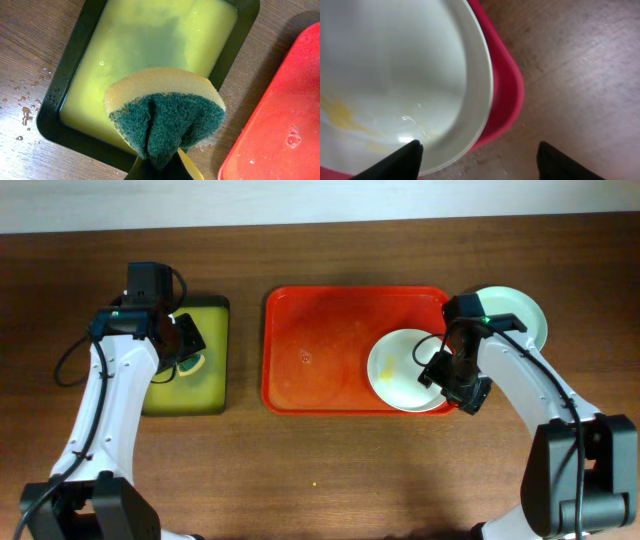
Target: Clean dirty plates on tray and stack at the side
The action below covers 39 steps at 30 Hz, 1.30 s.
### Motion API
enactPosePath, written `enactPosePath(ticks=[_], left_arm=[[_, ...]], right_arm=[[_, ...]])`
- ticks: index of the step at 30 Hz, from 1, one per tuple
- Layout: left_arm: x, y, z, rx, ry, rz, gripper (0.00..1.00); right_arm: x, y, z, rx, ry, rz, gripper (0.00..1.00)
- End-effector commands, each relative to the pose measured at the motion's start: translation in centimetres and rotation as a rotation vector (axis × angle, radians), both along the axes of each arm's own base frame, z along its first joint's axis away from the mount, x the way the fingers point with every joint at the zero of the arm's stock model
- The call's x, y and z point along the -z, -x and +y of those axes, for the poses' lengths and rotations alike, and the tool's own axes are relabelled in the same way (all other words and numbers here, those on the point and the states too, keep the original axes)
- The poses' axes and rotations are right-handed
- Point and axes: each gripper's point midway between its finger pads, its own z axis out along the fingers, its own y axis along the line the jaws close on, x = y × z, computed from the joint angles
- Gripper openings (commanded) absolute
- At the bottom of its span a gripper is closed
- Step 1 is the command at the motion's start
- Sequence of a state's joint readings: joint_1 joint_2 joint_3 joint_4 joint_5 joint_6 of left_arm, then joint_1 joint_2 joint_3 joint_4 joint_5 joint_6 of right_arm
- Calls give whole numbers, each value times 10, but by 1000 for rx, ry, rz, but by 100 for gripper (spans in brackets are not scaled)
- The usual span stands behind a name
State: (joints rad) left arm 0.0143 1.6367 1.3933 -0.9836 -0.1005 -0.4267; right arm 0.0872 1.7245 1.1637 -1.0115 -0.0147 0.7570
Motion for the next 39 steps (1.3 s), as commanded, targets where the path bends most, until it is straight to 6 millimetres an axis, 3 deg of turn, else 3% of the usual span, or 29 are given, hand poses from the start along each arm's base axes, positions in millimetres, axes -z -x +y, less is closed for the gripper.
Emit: enactPosePath(ticks=[1,4,8,11,13,14,15,17,18,19,21,26,30,34,36,39], left_arm=[[-6,-2,-1,17,1,-18,0],[-6,-2,-1,17,1,-18,0],[-6,-2,-1,17,1,-17,0],[-6,-2,-1,16,1,-18,0],[-6,-2,-1,17,1,-19,0],[-6,-2,-1,16,1,-20,0],[-6,-2,-1,17,1,-20,0],[-6,-2,-1,17,1,-20,0],[-6,-2,-1,17,1,-20,0],[-6,-2,-1,17,1,-20,0],[-6,-2,-1,17,1,-18,0],[-6,-2,-1,17,1,-19,0],[-7,-3,-1,17,1,-22,0],[-7,-3,-1,17,1,-23,0],[-7,-3,-1,17,1,-24,0],[-7,-5,-1,17,0,-30,0]], right_arm=[[11,-1,-3,10,23,-16,67],[25,-7,-2,11,22,-28,67],[50,-33,-1,-53,25,-85,67],[50,-41,0,-76,24,-114,67],[50,-42,4,-101,6,-120,49],[50,-43,9,-137,-12,-125,48],[50,-45,19,-203,-42,-139,43],[48,-49,45,-319,-66,-175,23],[48,-48,58,-360,-69,-182,24],[48,-48,63,-384,-51,-185,33],[46,-53,51,-380,32,-194,43],[40,-73,18,-400,32,-242,45],[38,-82,23,-417,2,-287,45],[38,-77,36,-421,-77,-280,43],[42,-71,41,-414,-92,-267,33],[44,-65,56,-439,-100,-258,4]])
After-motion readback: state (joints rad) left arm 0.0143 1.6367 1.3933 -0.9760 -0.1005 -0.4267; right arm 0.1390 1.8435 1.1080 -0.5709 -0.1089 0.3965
